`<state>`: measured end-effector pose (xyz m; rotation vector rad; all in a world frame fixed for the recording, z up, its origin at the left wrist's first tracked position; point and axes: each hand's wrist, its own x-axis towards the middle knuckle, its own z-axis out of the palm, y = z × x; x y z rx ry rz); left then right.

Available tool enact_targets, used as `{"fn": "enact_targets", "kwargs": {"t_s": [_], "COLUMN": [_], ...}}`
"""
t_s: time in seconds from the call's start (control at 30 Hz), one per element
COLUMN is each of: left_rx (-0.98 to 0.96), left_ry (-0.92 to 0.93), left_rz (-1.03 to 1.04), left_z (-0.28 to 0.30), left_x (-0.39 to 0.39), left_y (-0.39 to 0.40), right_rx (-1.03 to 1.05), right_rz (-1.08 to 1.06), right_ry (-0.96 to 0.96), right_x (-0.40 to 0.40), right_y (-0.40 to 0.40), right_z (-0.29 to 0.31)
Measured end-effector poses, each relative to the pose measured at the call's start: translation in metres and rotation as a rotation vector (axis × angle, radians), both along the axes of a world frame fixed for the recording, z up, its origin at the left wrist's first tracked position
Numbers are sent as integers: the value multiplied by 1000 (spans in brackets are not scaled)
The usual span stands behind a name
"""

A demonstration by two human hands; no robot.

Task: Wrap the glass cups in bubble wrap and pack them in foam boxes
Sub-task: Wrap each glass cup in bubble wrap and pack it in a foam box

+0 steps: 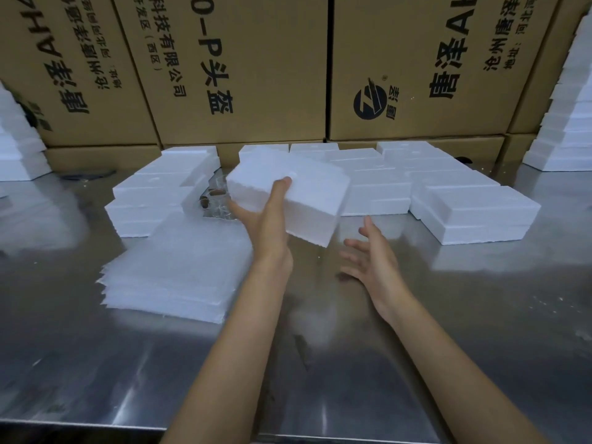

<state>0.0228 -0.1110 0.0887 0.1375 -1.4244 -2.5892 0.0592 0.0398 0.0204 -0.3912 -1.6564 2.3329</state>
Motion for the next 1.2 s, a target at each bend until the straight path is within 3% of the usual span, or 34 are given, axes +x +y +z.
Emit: {"fn": "enact_targets", "kwargs": {"t_s": [0.27, 0.47, 0.67, 0.87, 1.07, 1.2], "left_rx": [74, 109, 69, -62, -328, -432], "left_ry": [-85, -236, -333, -457, -622, -614], "left_rz": [271, 509, 602, 700, 721, 708], "left_z": [40, 36, 26, 2, -33, -38], "left_x": [-30, -52, -65, -80, -88, -90], "left_y": [-96, -171, -235, -285, -301, -299], "right_rx": [-23, 130, 218, 204, 235, 232], "right_rz": [-16, -52, -60, -52, -31, -21], "right_ry": [55, 79, 63, 83, 68, 61], "right_x": [-2, 2, 0, -2, -5, -5], "right_y": [5, 0, 0, 2, 2, 2], "right_z": [-11, -15, -21, -23, -23, -22]}}
